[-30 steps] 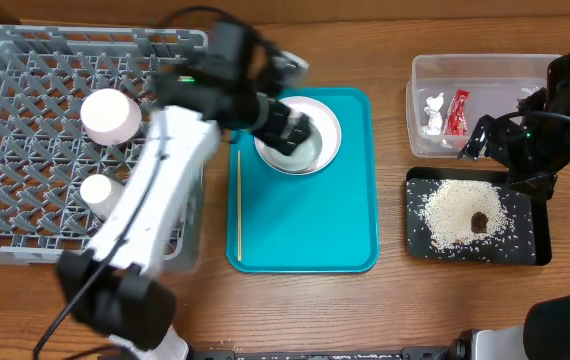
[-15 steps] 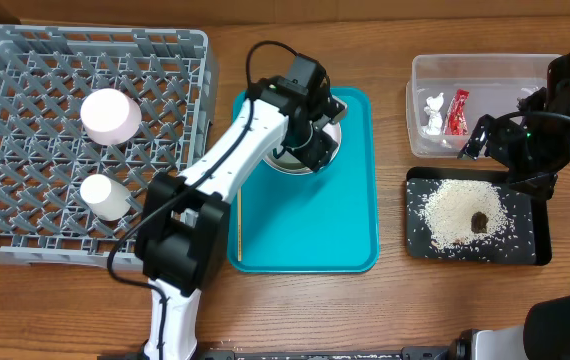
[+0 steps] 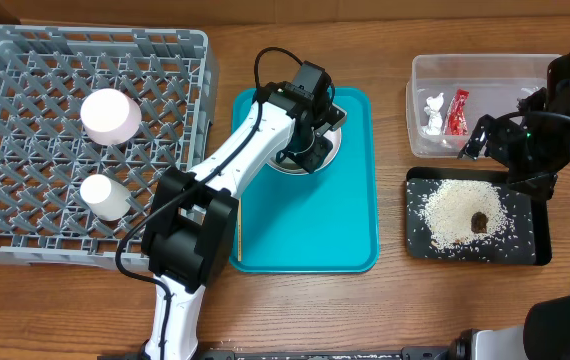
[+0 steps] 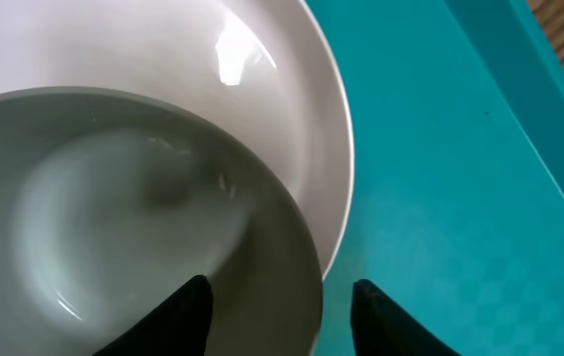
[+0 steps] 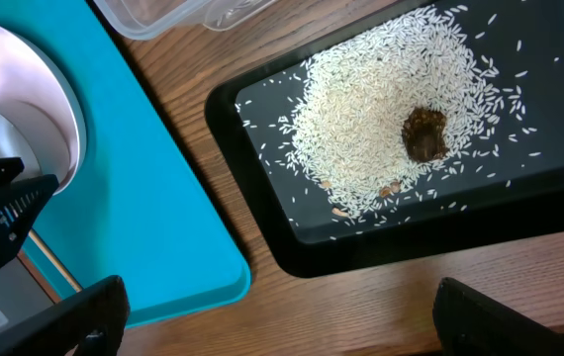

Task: Sort waste into correct bins and load items into the dishwasher
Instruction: 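Reach left gripper to the bowl on the plate and grip its rim, then carry the bowl with left gripper and place it in the dish rack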

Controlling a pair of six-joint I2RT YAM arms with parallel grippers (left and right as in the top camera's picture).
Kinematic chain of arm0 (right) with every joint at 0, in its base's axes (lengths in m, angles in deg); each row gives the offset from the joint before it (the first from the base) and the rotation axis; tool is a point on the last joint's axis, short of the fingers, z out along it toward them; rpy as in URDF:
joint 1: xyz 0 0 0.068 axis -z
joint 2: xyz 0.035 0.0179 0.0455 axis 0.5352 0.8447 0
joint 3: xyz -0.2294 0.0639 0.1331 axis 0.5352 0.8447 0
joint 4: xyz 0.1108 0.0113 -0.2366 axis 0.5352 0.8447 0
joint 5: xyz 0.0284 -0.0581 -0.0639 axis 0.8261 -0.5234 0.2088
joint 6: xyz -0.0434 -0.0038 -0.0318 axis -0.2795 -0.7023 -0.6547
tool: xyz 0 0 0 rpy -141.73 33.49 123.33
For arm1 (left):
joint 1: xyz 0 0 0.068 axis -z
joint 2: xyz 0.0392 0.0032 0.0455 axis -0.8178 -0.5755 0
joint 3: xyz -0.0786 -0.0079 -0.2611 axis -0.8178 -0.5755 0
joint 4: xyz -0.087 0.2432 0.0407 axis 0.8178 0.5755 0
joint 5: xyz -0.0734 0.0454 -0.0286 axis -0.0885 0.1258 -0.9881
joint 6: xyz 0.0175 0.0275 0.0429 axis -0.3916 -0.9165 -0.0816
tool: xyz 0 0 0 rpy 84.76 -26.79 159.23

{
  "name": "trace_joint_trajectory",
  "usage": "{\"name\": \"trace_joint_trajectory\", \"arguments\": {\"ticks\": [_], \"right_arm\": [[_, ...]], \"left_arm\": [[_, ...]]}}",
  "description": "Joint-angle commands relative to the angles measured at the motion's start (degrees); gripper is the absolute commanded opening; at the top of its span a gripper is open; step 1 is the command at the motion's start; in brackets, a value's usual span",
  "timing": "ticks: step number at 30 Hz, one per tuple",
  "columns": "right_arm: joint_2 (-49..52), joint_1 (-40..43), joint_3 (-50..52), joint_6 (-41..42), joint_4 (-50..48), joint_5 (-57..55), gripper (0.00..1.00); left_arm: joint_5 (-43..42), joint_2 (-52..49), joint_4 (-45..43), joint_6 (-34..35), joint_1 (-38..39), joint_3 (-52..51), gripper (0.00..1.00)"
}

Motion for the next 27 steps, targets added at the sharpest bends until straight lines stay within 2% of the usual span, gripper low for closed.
{"name": "trace_joint_trajectory", "arguments": {"ticks": [1,10,15,19,25,27], "right_arm": [[-0.59,0.09,-0.46,-0.24,0.0,-0.37,1.0],[-0.59,0.09,-0.46,-0.24,0.02,-0.35,1.0],[-0.59,0.09,-0.46,-0.24,0.04,-0.35,1.0],[-0.59,0.09,-0.46,-0.24,0.17,-0.35,1.0],[-0.59,0.09,-0.46,-0.24,0.44,-0.37,1.0],[-0.59,0.09,-0.46,-0.24,0.5,-0.37,1.0]], "left_arm": [[1.4,-1.11,-0.72,1.33,0.74,-0.85,0.5],[2.56,-1.14,-0.63,1.73,1.03,-2.97,0.46],[2.99,-1.14,-0.59,1.75,1.07,-3.37,0.41],[2.84,-1.14,-0.28,1.79,1.07,-3.37,0.31],[2.86,-1.14,-0.31,1.79,1.07,-3.32,0.04],[2.86,-1.11,-0.26,1.81,1.07,-2.99,0.04]]}}
